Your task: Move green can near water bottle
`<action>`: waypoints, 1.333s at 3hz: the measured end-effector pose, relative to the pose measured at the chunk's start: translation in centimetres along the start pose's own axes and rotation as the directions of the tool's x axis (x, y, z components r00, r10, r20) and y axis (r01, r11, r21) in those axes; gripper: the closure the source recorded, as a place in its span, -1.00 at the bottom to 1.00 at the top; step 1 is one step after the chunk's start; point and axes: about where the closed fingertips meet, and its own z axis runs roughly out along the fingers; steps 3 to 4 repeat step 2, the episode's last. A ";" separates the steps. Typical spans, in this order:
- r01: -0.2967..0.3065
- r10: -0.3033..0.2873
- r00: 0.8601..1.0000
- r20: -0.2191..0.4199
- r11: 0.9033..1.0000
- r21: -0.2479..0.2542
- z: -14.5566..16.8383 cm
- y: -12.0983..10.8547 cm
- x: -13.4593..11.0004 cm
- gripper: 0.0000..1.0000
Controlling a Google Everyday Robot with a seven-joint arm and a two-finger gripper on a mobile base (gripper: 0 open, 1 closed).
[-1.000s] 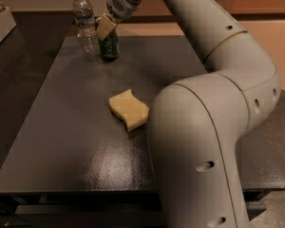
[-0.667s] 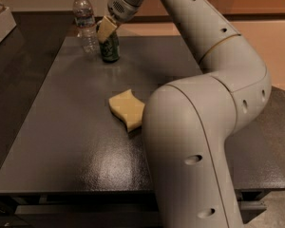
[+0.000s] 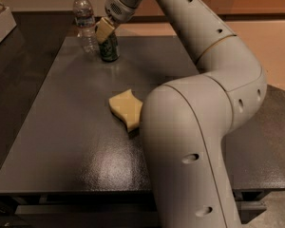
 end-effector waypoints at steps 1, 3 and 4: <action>0.000 0.000 1.000 -0.003 1.000 -0.004 0.4 0.1 0.0 -1.00; 0.000 0.000 1.000 -0.003 1.000 -0.005 0.4 0.1 0.0 -1.00; 0.000 0.000 1.000 -0.003 1.000 -0.005 0.4 0.1 0.0 -1.00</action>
Offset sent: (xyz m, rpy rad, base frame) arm 0.0004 0.0021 -0.0033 -0.0010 0.0041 0.0023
